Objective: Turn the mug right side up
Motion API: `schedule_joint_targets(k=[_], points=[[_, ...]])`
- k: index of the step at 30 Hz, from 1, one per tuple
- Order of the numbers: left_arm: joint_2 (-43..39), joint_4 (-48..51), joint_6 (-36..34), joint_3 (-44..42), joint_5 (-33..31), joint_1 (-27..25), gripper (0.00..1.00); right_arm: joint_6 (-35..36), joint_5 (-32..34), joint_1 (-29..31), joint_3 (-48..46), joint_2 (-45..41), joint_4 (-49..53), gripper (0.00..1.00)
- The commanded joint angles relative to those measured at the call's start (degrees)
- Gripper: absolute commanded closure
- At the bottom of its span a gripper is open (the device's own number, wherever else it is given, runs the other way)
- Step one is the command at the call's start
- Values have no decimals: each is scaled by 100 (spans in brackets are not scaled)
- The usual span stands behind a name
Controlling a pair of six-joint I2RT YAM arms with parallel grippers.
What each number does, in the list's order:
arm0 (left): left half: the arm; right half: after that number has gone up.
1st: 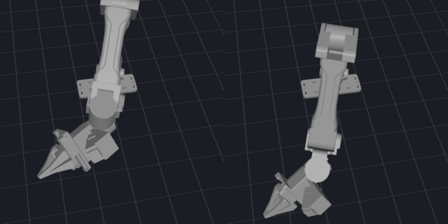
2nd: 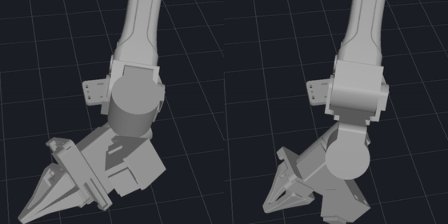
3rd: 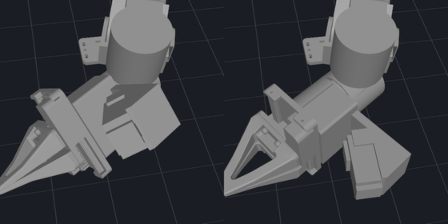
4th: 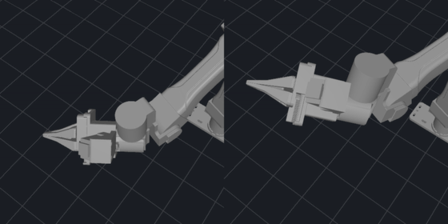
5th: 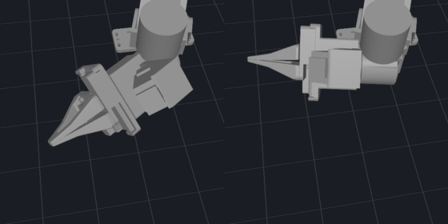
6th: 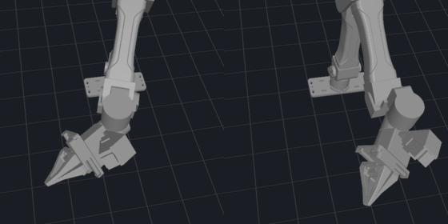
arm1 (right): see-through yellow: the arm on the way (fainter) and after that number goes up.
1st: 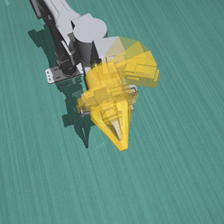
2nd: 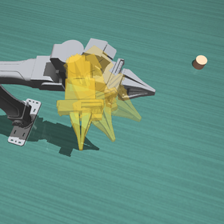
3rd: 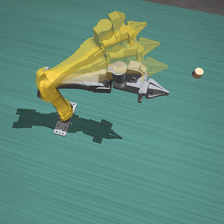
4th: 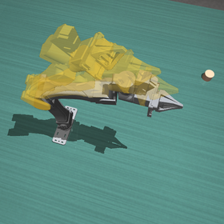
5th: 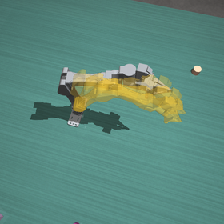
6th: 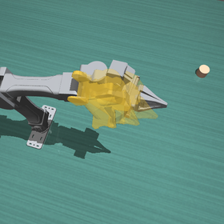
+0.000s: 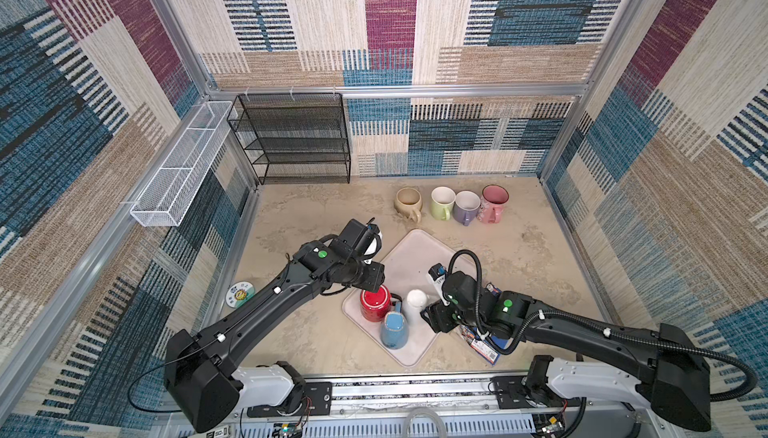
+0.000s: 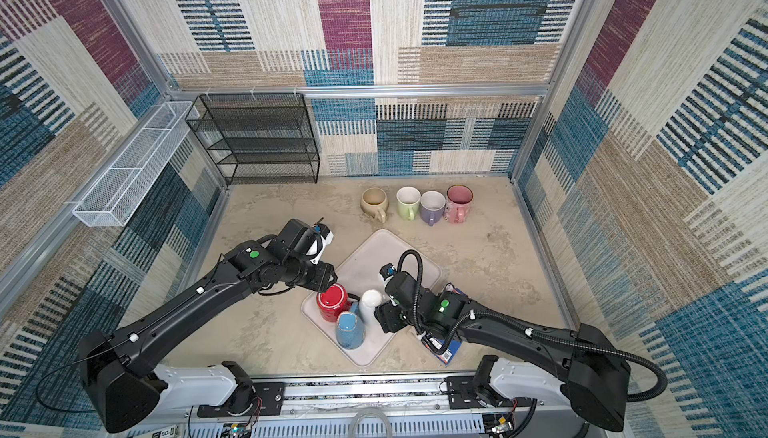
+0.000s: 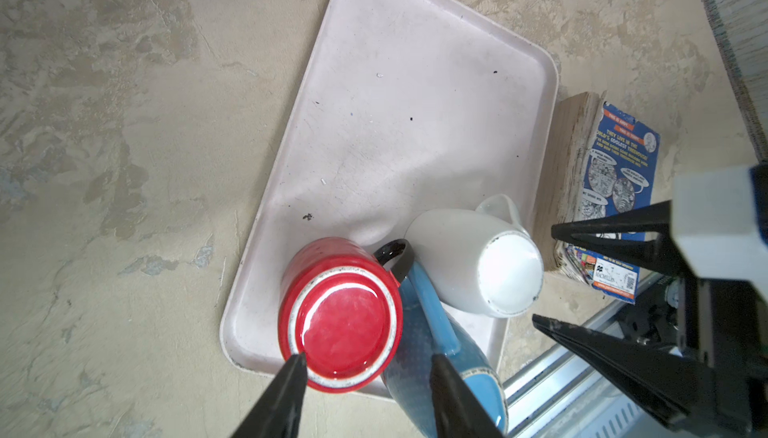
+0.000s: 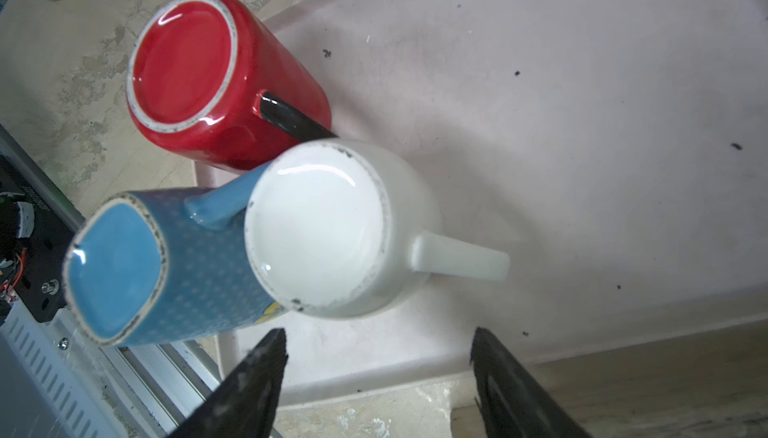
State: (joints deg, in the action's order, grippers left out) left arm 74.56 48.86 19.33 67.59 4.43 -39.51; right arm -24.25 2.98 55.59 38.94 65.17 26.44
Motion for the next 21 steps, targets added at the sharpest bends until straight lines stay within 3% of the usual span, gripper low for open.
schedule_joint_targets(k=[1,21], points=[[0,-98,36,-29,-74,-1,47,-236,304,13,-18,81,-133,27],[-205,-104,53,-238,-38,-31,48,-255,987,-112,478,1164,-798,31]])
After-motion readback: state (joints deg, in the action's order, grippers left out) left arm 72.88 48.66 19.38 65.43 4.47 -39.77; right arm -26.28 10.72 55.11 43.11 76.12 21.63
